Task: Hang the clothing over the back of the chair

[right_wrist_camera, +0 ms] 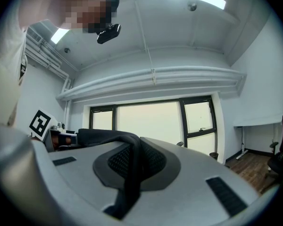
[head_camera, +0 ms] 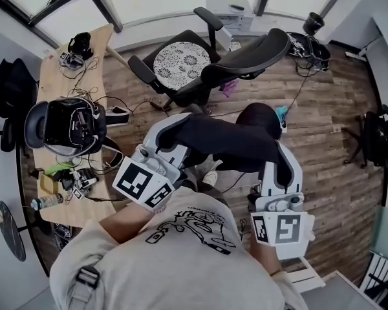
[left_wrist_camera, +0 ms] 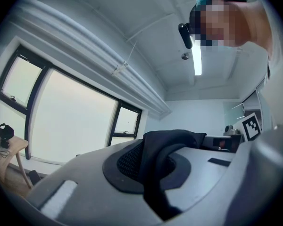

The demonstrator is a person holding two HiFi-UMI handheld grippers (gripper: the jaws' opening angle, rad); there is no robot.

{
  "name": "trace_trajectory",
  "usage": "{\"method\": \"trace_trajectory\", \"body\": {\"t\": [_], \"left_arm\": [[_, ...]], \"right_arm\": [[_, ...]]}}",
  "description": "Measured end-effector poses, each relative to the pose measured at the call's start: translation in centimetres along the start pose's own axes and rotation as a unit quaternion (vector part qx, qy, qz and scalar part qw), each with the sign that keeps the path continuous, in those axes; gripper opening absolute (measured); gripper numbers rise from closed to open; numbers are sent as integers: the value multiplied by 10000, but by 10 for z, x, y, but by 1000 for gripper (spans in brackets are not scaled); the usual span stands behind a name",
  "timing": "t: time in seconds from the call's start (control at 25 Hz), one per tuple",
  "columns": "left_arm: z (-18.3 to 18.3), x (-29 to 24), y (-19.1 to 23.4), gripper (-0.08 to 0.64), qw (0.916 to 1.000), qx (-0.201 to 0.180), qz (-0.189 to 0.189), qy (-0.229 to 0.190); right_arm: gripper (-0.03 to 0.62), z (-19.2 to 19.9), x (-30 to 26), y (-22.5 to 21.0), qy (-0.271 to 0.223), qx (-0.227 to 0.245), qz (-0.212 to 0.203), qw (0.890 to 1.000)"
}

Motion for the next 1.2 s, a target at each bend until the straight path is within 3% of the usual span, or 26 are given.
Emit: {"method": "trace_trajectory", "body": {"t": [0.68,1.2], "left_arm": [[-31,-57,80,12,9988,139,437,180],[-69,-85,89,14,9970,-86,767,-85]], "right_arm": [[8,-2,-85,-1,112,150,312,9993],[8,-32,-112,-23,-229,729,433,9961]]}}
Point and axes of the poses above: the fingertips, and each gripper's own axes: x backward along the fingers, y to its left, z out of its underside, the point moved 4 cm from there along x, backward along the fingers, and after that the axes turned 11 degrees about x, right-handed, at the moved point
